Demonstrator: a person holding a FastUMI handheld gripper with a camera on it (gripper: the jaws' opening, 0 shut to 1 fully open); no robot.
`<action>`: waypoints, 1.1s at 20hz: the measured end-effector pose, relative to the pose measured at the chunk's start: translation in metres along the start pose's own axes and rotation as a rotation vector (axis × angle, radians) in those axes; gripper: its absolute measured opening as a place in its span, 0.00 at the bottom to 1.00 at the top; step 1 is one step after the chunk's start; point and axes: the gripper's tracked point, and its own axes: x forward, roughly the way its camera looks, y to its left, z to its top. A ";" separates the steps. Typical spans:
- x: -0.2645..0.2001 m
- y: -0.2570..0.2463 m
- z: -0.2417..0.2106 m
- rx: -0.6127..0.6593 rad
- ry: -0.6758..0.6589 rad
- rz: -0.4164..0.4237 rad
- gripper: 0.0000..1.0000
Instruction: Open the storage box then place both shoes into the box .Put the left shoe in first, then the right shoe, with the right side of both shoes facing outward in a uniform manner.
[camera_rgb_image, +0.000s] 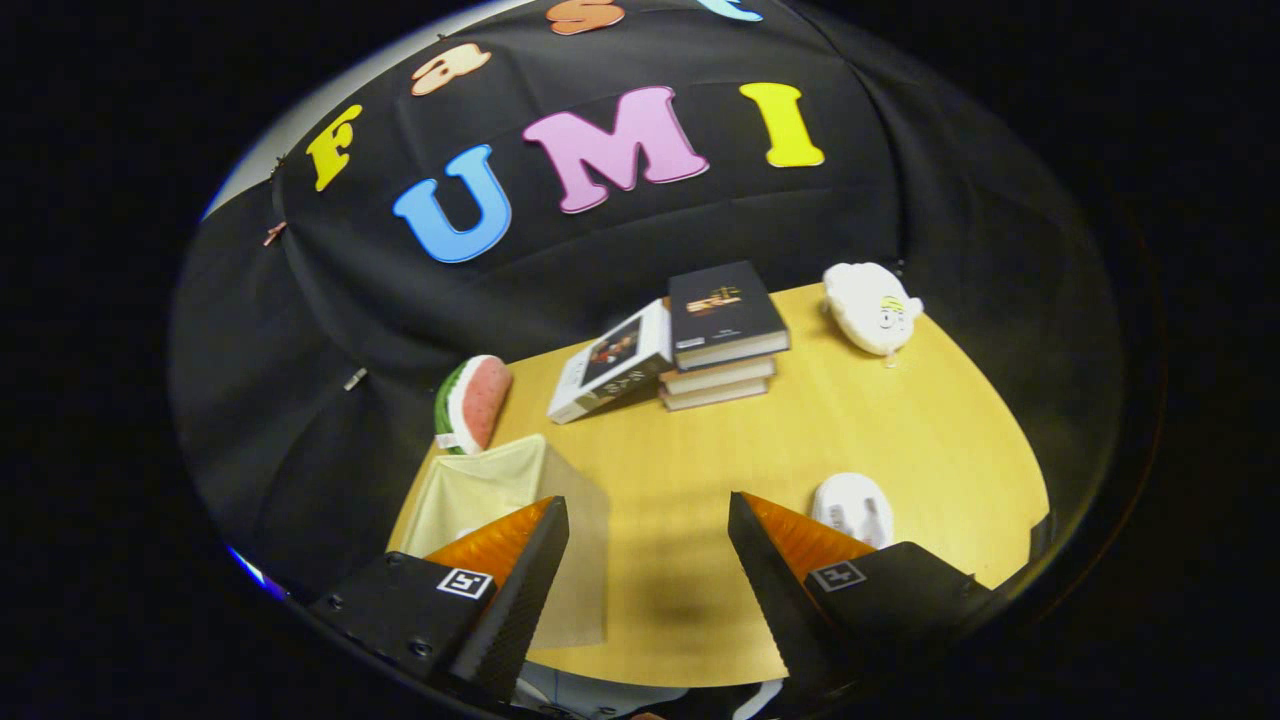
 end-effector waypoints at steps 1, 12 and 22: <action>-0.004 -0.029 -0.009 -0.006 0.015 -0.037 0.99; 0.011 -0.161 -0.115 -0.023 0.225 -0.203 0.77; 0.081 -0.177 -0.119 -0.117 0.223 -0.227 0.53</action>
